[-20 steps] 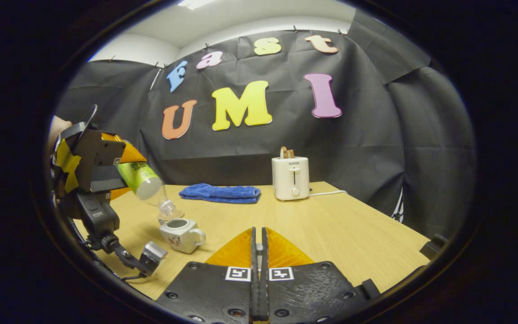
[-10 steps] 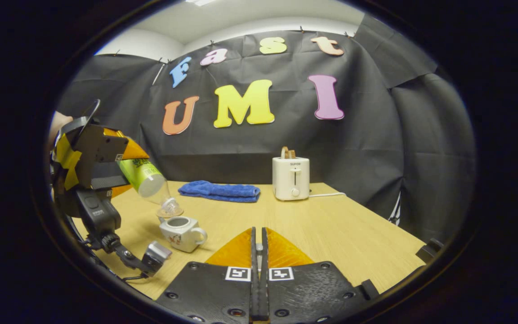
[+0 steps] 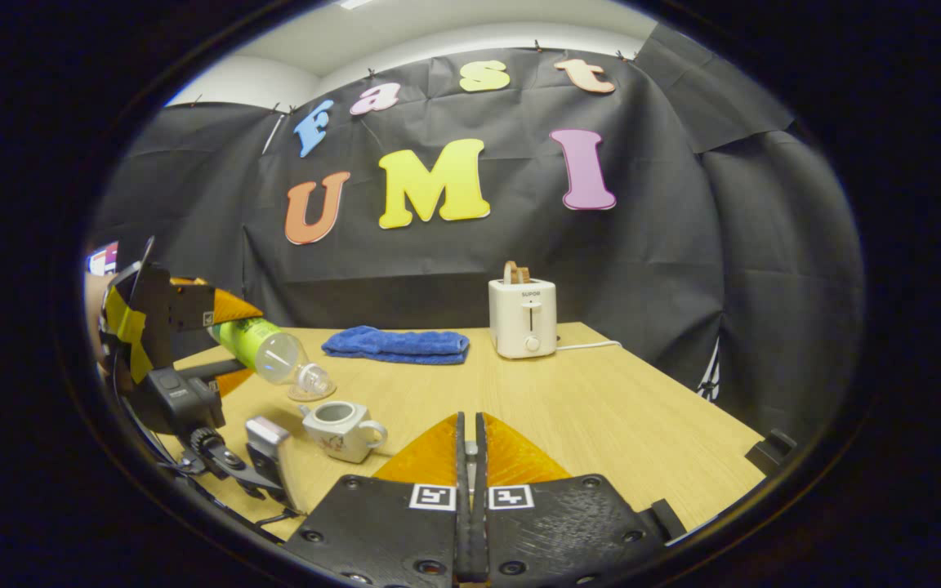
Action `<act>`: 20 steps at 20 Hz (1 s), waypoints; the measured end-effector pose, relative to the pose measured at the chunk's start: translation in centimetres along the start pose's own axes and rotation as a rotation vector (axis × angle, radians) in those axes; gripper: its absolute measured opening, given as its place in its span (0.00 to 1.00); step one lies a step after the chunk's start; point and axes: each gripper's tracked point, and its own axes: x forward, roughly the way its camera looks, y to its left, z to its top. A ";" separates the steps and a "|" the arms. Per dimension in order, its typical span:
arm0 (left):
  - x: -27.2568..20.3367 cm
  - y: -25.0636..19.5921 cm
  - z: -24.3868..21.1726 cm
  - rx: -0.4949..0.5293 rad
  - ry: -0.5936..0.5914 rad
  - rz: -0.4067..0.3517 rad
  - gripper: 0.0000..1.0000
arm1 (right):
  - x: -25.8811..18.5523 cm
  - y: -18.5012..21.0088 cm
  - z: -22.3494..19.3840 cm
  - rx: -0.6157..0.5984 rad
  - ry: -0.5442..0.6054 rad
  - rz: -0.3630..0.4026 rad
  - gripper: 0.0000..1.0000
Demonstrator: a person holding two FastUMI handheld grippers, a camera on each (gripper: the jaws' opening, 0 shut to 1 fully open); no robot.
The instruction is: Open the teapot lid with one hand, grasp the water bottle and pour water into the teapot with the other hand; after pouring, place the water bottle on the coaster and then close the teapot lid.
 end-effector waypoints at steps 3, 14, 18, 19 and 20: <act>-0.4 -1.1 -0.5 -0.248 -0.041 -0.024 0.72 | 0.4 0.4 0.9 -0.007 0.001 -0.018 0.00; -1.4 5.1 -6.9 -1.123 -0.111 0.120 0.73 | 2.2 3.3 3.1 -0.051 -0.014 0.006 0.00; 1.7 5.9 -6.6 -1.458 -0.187 0.124 0.73 | 2.9 4.7 3.3 -0.060 -0.020 0.025 0.00; 2.7 5.6 -6.2 -1.540 -0.207 0.107 0.73 | 3.0 5.2 3.1 -0.063 -0.018 0.035 0.00; 4.0 5.2 -5.9 -1.626 -0.232 0.081 0.73 | 3.1 5.7 3.0 -0.066 -0.019 0.044 0.00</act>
